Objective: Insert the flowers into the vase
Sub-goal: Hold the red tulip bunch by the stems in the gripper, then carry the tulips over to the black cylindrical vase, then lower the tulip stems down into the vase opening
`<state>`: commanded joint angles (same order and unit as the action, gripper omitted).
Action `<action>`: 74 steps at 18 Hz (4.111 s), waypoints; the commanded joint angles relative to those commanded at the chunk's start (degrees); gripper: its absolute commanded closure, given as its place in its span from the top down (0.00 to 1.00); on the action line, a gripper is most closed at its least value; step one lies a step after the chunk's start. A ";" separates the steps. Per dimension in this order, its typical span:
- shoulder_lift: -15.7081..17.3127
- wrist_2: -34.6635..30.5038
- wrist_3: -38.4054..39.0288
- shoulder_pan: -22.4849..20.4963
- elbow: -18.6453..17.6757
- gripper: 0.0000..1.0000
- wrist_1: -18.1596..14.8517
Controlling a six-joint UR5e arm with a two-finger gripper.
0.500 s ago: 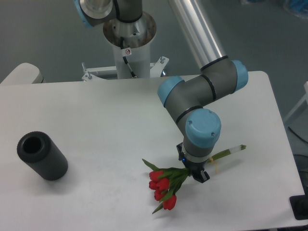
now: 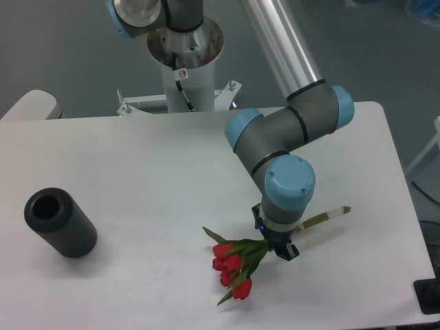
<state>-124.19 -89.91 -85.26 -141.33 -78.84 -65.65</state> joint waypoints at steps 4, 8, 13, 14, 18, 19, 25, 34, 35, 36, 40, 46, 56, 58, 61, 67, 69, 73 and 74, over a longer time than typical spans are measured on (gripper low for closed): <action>0.35 0.35 1.41 0.79 -0.18 0.00 -0.26; 1.23 4.20 4.92 1.85 -1.05 0.00 0.26; 3.34 11.41 7.29 2.81 -2.98 0.00 0.53; 3.78 12.99 8.69 2.99 -3.42 0.00 0.61; 5.71 18.36 12.04 4.57 -4.92 0.00 0.62; 6.32 19.67 12.74 4.92 -5.18 0.00 0.62; 8.70 33.45 18.63 6.86 -5.63 0.00 0.62; 10.46 54.12 23.65 8.52 -4.75 0.00 0.70; 10.55 55.97 23.74 8.70 -4.75 0.00 1.31; 10.63 57.81 23.91 8.79 -4.83 0.00 2.01; 11.42 66.07 24.53 9.41 -5.62 0.00 3.95; 13.80 72.94 24.53 9.58 -5.71 0.00 4.22; 16.96 77.78 24.26 12.48 -12.21 0.01 9.92; 17.49 78.22 24.09 13.71 -13.09 0.02 10.98; 17.32 78.22 23.91 14.85 -13.18 0.03 11.34; 15.91 78.13 23.47 15.91 -13.97 0.05 13.36; 15.30 77.96 23.39 15.91 -14.15 0.09 13.45; 14.59 77.87 20.32 15.82 -16.60 0.16 13.54; 14.59 77.87 19.96 15.65 -17.66 0.18 13.71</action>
<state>-109.60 -12.04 -65.30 -125.68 -96.49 -51.95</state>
